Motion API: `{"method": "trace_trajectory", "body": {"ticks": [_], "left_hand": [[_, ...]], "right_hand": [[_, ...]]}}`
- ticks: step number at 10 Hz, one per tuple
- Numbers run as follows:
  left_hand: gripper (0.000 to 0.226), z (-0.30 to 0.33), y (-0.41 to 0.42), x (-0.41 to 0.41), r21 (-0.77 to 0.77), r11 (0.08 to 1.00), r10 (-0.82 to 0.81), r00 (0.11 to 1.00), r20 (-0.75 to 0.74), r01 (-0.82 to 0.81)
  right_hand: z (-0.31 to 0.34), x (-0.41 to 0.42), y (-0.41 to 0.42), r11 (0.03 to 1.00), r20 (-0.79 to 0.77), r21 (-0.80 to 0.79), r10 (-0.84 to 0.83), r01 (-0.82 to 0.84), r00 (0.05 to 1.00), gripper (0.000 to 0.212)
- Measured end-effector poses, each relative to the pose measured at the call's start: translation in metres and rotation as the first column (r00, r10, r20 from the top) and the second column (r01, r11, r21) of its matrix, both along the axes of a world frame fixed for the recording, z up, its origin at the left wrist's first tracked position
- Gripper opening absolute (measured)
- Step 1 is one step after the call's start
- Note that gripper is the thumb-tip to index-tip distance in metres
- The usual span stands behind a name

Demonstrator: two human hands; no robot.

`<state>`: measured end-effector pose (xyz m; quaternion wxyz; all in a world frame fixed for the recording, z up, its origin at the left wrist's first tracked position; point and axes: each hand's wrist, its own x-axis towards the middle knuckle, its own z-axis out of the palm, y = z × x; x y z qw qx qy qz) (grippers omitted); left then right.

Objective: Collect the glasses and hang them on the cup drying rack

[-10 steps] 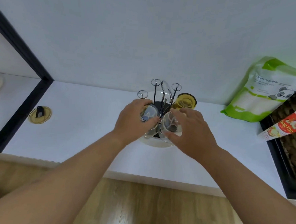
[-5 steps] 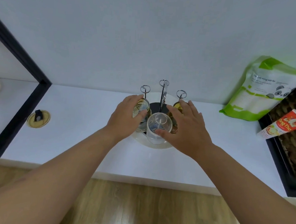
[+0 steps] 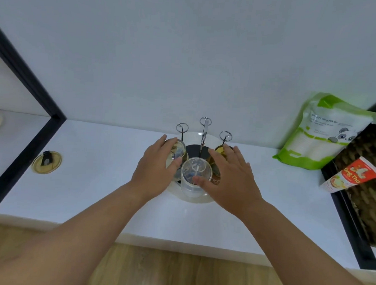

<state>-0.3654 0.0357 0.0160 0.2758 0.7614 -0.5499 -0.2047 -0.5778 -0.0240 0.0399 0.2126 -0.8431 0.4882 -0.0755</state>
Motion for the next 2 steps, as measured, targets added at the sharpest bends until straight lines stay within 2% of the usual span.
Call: {"method": "trace_trajectory", "body": {"ticks": [1, 2], "left_hand": [[0.056, 0.013, 0.002, -0.004, -0.041, 0.999, 0.012, 0.999, 0.032, -0.011], [0.053, 0.036, 0.013, -0.009, -0.067, 0.997, 0.029, 0.999, -0.033, -0.031]], "right_hand": [[0.014, -0.001, -0.004, 1.0, 0.026, 0.0, -0.014, 0.014, 1.0, 0.089], [0.034, -0.003, -0.001, 1.0, 0.035, -0.006, -0.018, 0.018, 0.999, 0.085]]}}
